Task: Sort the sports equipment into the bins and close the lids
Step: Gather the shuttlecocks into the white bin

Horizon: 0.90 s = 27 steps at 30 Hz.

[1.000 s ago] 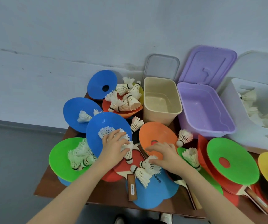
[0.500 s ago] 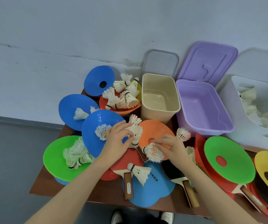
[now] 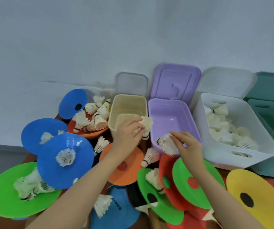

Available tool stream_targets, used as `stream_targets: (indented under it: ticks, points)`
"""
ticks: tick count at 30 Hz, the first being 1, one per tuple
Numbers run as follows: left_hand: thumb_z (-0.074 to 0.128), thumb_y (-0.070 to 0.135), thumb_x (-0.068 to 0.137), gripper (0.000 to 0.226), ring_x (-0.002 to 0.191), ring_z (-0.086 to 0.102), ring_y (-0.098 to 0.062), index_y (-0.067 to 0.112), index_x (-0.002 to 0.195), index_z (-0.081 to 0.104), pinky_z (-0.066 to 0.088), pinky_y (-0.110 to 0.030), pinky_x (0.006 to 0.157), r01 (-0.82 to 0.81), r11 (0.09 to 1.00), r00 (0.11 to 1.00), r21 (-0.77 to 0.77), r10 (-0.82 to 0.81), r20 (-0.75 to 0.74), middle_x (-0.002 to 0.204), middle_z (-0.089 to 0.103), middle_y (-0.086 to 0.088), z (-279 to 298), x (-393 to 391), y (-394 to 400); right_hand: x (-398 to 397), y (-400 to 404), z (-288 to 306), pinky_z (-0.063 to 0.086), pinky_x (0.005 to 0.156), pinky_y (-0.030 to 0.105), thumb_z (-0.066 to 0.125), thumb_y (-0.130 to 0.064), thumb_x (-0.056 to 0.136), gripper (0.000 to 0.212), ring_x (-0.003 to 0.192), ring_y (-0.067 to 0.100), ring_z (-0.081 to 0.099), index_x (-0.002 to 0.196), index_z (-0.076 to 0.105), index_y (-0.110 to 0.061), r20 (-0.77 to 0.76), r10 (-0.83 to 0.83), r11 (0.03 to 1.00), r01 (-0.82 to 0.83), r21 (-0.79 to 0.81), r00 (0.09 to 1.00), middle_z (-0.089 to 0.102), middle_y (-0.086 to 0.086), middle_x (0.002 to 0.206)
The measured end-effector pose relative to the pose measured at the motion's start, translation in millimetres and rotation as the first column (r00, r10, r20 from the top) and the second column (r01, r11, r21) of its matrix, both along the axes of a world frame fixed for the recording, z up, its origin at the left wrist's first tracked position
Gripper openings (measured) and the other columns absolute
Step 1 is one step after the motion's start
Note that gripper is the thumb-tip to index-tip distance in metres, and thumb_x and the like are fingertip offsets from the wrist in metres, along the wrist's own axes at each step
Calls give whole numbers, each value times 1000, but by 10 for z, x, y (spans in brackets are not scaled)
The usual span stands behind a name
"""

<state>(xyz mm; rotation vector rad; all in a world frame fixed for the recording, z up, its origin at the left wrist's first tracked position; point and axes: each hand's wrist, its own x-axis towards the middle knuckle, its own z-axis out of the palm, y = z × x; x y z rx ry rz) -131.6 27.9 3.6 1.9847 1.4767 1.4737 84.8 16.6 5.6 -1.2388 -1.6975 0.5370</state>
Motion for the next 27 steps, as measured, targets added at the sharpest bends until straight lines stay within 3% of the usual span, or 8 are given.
stream_targets:
  ticks: [6,10,12,18,21,23,25,27]
  points:
    - [61,21,81,16,99,55,-13,7,78,68,40,-23,88,29,993,999,112,-24,-45,102,65,-8,147,1113,421,1112,358,215,38,67,5,63,1,85,17,78,-6,56,97,71,-6,6,-120,988,119,95,993,63,-1,84]
    - [65,14,81,9,98,54,-10,6,82,68,38,-14,86,49,996,998,70,-51,28,106,63,-9,199,1910,568,1807,504,276,40,70,9,63,-7,87,16,77,-1,54,100,70,-10,20,-186,975,182,127,982,62,-2,83]
    - [63,15,82,9,99,55,-10,7,83,68,40,-18,85,66,996,997,54,-68,32,109,62,-7,207,2260,606,2090,564,291,44,74,15,61,-11,88,17,80,3,56,102,70,-12,10,-232,968,230,101,973,61,-4,87]
    - [58,10,87,9,105,57,-27,4,92,62,41,-31,83,106,985,958,-135,-138,-250,125,54,-8,152,2849,790,2642,751,247,44,79,25,59,-12,90,16,88,15,59,100,71,-10,184,-334,942,330,56,924,64,0,95]
    - [47,15,92,19,111,52,-27,7,106,58,36,-35,86,89,962,847,-259,-210,-489,125,53,-6,13,2903,824,2757,797,87,42,81,24,56,-18,92,20,96,19,60,105,71,-12,348,-205,964,251,-91,915,68,2,103]
    - [39,24,94,34,120,48,-23,13,122,53,31,-33,93,75,962,816,-263,-211,-538,132,51,-2,-68,2890,810,2781,775,-4,44,89,25,51,-27,95,27,107,18,59,117,65,-20,455,-50,963,163,-214,889,66,-2,115]
    - [25,38,91,51,130,39,-19,21,134,47,25,-34,102,77,966,798,-246,-208,-565,141,45,2,-108,2878,776,2789,752,-33,42,95,31,42,-37,97,35,112,18,56,129,54,-29,569,61,951,125,-282,820,64,-6,121]
    - [20,44,96,51,139,23,-14,27,138,42,13,-34,109,58,959,735,-279,-230,-638,149,34,7,-139,2863,765,2763,752,-1,30,105,32,28,-44,99,42,118,16,51,137,43,-33,696,179,927,116,-355,695,60,-7,127]
